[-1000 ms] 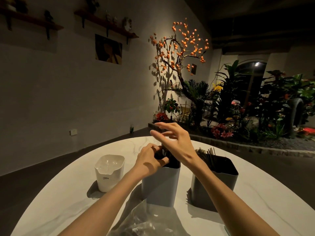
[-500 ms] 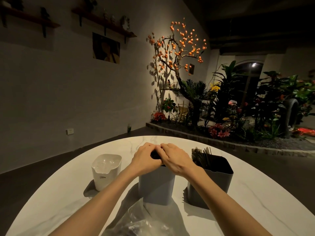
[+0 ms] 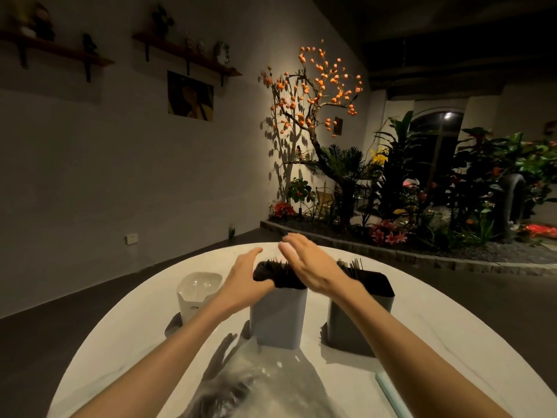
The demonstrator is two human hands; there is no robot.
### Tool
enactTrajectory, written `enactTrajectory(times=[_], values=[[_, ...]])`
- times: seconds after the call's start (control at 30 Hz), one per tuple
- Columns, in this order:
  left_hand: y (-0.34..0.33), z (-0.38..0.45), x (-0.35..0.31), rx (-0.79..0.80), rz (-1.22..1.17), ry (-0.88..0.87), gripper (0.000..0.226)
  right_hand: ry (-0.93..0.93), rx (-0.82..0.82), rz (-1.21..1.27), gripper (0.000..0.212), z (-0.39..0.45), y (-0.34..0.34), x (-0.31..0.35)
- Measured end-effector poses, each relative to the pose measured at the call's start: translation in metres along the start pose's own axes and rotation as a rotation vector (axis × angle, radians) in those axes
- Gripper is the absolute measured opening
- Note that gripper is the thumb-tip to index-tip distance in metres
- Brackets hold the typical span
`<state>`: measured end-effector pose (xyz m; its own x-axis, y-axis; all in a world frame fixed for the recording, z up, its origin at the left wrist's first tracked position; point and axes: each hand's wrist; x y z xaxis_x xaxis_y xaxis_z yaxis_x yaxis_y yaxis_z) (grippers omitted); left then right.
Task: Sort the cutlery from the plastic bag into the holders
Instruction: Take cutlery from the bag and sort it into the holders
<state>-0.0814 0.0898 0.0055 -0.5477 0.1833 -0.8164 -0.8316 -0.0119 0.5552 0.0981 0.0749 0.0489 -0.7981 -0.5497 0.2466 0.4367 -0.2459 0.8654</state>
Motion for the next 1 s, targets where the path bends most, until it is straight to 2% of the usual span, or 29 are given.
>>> enactTrajectory(times=[0.07, 0.13, 0.2, 0.27, 0.3, 0.43, 0.5, 0.53, 0.6, 0.7, 0.77, 0.87, 0.93, 1.0], values=[[0.008, -0.023, -0.006, -0.092, 0.0, -0.031, 0.061, 0.017, -0.003, 0.057, 0.049, -0.019, 0.016, 0.018], [0.011, -0.05, -0.007, -0.085, 0.003, -0.091, 0.045, 0.029, 0.142, 0.125, 0.039, -0.049, 0.023, 0.032], [0.01, -0.079, -0.006, 0.037, 0.041, -0.138, 0.029, 0.003, 0.294, 0.209, 0.034, -0.083, 0.023, 0.044], [0.004, -0.116, -0.006, 0.26, 0.12, -0.127, 0.022, -0.033, 0.409, 0.253, 0.033, -0.12, 0.021, 0.055], [-0.001, -0.134, -0.006, 0.371, 0.18, -0.104, 0.029, -0.049, 0.458, 0.264, 0.033, -0.136, 0.02, 0.06], [-0.016, -0.205, -0.01, 0.76, 0.411, 0.031, 0.092, -0.117, 0.557, 0.306, 0.039, -0.194, 0.026, 0.074], [-0.015, -0.231, -0.012, 0.853, 0.559, -0.033, 0.105, -0.169, 0.524, 0.376, 0.036, -0.213, 0.036, 0.08], [-0.016, -0.24, -0.011, 0.814, 0.651, -0.105, 0.105, -0.214, 0.522, 0.433, 0.035, -0.22, 0.044, 0.084], [-0.019, -0.244, -0.003, 0.604, 0.766, -0.198, 0.084, -0.266, 0.595, 0.555, 0.031, -0.233, 0.059, 0.095], [-0.011, -0.232, 0.006, 0.237, 0.582, -0.188, 0.055, -0.148, 0.712, 0.701, 0.017, -0.242, 0.064, 0.11], [0.0, -0.224, 0.007, 0.182, 0.308, -0.153, 0.049, -0.055, 0.648, 0.654, 0.019, -0.243, 0.047, 0.115], [0.014, -0.221, 0.004, 0.196, -0.072, -0.069, 0.05, -0.001, 0.48, 0.516, 0.023, -0.234, 0.015, 0.116], [0.022, -0.223, 0.0, 0.211, -0.078, -0.04, 0.057, 0.017, 0.348, 0.379, 0.024, -0.225, -0.002, 0.112], [0.03, -0.224, 0.006, 0.153, 0.132, -0.082, 0.054, 0.048, 0.247, 0.184, 0.023, -0.215, -0.009, 0.109]])
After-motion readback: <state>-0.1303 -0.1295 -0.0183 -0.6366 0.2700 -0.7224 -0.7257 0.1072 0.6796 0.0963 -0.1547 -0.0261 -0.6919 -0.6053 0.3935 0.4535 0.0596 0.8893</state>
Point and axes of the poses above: each hand's wrist, its own z-axis towards the middle knuckle, its own y-axis out of the back of the hand, x = y × z, and after that the axes turned 12 degrees about y, right-handed
